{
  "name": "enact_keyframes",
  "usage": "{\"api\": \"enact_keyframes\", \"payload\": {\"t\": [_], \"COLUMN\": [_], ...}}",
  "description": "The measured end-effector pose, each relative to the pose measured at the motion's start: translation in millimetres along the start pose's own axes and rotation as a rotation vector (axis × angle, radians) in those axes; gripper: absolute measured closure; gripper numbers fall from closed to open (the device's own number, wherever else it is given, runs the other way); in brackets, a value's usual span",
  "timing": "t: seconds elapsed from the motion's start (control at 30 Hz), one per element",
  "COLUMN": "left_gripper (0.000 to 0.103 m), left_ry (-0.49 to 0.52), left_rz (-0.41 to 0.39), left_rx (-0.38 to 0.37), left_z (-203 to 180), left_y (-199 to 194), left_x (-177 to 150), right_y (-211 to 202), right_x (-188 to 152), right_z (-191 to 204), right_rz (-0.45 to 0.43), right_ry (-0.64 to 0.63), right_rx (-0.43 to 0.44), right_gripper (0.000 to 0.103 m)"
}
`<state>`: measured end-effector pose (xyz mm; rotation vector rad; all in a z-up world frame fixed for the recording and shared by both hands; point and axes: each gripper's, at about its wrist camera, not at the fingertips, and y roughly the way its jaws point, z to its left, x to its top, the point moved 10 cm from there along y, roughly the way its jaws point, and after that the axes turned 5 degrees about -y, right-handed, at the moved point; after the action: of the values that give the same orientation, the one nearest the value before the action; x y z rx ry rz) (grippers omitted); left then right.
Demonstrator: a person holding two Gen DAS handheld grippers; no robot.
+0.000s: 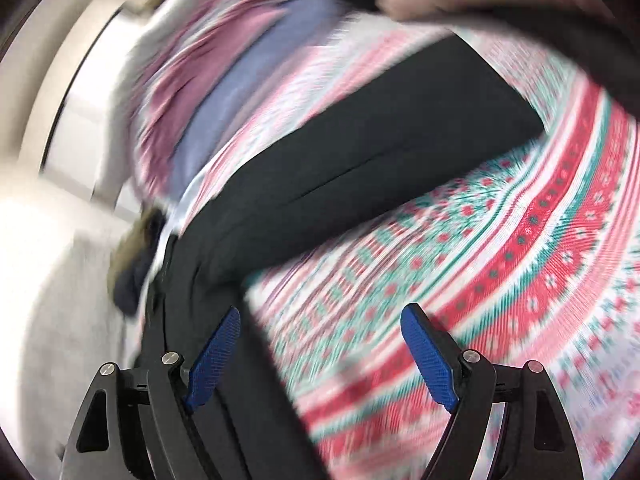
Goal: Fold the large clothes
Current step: 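Grasp the sleeve cuff with the right tool and lift it over the coat body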
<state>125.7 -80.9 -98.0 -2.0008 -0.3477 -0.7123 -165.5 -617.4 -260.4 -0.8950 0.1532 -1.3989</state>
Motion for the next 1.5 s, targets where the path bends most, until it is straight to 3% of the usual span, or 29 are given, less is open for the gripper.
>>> {"api": "enact_keyframes", "payload": {"t": [0.1,0.27,0.3,0.37,0.4,0.43,0.53,0.67,0.87,1.07,1.27,1.5], "left_gripper": [0.007,0.007,0.007,0.007,0.007,0.007,0.007,0.007,0.007,0.007,0.007,0.007], "left_ry": [-0.003,-0.042,-0.05,-0.063,-0.069,-0.073,-0.059,-0.054,-0.057,-0.014,-0.028,-0.043], "left_rz": [0.018,0.023,0.025,0.031,0.04,0.044,0.018,-0.008,-0.022,-0.042,-0.039,-0.037], "left_rx": [-0.028,-0.165,-0.157,-0.125,-0.116,-0.117,-0.109,-0.083,-0.094,-0.079,-0.065,-0.058], "left_z": [-16,-26,-22,-14,-11,-9,-3,6,7,7,16,26], "left_y": [14,29,32,40,42,43,40,40,36,30,30,31], "left_x": [6,-3,-5,-6,-6,-6,0,9,16,19,20,21], "right_y": [15,18,21,27,29,28,6,-13,-44,-60,-36,46], "right_x": [32,73,82,98,106,115,139,165,172,136,56,-57], "right_z": [-7,-18,-20,-30,-34,-36,-29,23,114,237,357,417], "right_rz": [-0.103,-0.233,-0.249,-0.259,-0.254,-0.261,-0.347,-0.433,-0.533,-0.564,-0.511,-0.321], "right_ry": [0.036,0.167,0.179,0.192,0.198,0.2,0.134,-0.068,-0.242,-0.527,-0.812,-0.99], "right_rx": [-0.007,-0.032,-0.044,-0.088,-0.1,-0.092,-0.12,-0.215,-0.163,-0.073,0.04,0.109], "right_gripper": [0.019,0.02,0.025,0.054,0.083,0.092,0.094,0.095,0.095,0.095,0.094,0.091]}}
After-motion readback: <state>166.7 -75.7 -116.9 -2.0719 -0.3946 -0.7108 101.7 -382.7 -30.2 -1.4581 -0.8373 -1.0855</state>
